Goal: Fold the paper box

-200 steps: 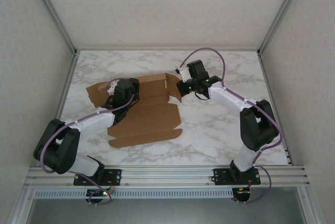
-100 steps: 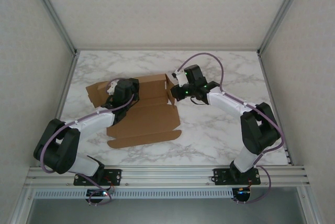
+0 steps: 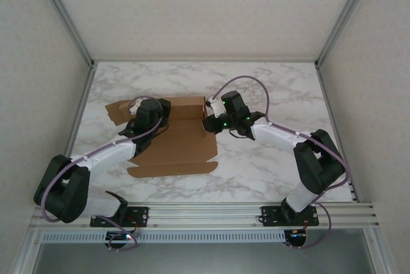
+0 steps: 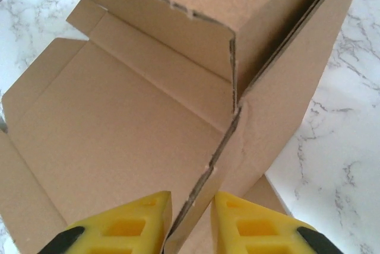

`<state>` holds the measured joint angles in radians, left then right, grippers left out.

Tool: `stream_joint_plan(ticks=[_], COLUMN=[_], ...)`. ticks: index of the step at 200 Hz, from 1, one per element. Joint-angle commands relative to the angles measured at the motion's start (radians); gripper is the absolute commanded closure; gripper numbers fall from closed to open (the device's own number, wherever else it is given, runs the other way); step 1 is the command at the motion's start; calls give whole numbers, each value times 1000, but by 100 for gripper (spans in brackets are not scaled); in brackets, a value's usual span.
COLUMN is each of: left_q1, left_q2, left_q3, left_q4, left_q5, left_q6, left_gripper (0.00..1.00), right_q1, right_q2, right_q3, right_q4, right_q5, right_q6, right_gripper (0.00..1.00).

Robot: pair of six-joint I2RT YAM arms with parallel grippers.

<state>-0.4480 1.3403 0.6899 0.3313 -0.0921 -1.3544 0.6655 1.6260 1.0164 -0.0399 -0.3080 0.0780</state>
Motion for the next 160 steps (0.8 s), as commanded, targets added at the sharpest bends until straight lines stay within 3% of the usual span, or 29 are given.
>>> stream_joint_plan(ticks=[1, 63, 99, 119, 129, 145, 160], left_q1=[-26, -26, -26, -24, -23, -23, -23], left_q2=[-2, -18, 2, 3, 3, 3, 3], left_q3=[-59, -97, -73, -71, -70, -68, -65], left_q4=[-201, -219, -232, -235, -236, -234, -233], left_q5=[63, 26, 23, 22, 22, 23, 26], left_q6=[120, 159, 172, 173, 173, 172, 171], left_gripper=[100, 100, 100, 100, 100, 100, 100], right_q1=[25, 26, -3, -41, -64, -106, -122], right_q2=[-32, -91, -210, -275, -300, -315, -280], right_q3=[-30, 40, 85, 105, 94, 68, 58], right_q4=[-17, -172, -227, -204, -158, -112, -141], right_q5=[-25, -116, -225, -271, -246, -90, 73], right_q6=[-31, -115, -141, -106, -74, -35, -102], right_gripper=[75, 62, 50, 49, 50, 55, 60])
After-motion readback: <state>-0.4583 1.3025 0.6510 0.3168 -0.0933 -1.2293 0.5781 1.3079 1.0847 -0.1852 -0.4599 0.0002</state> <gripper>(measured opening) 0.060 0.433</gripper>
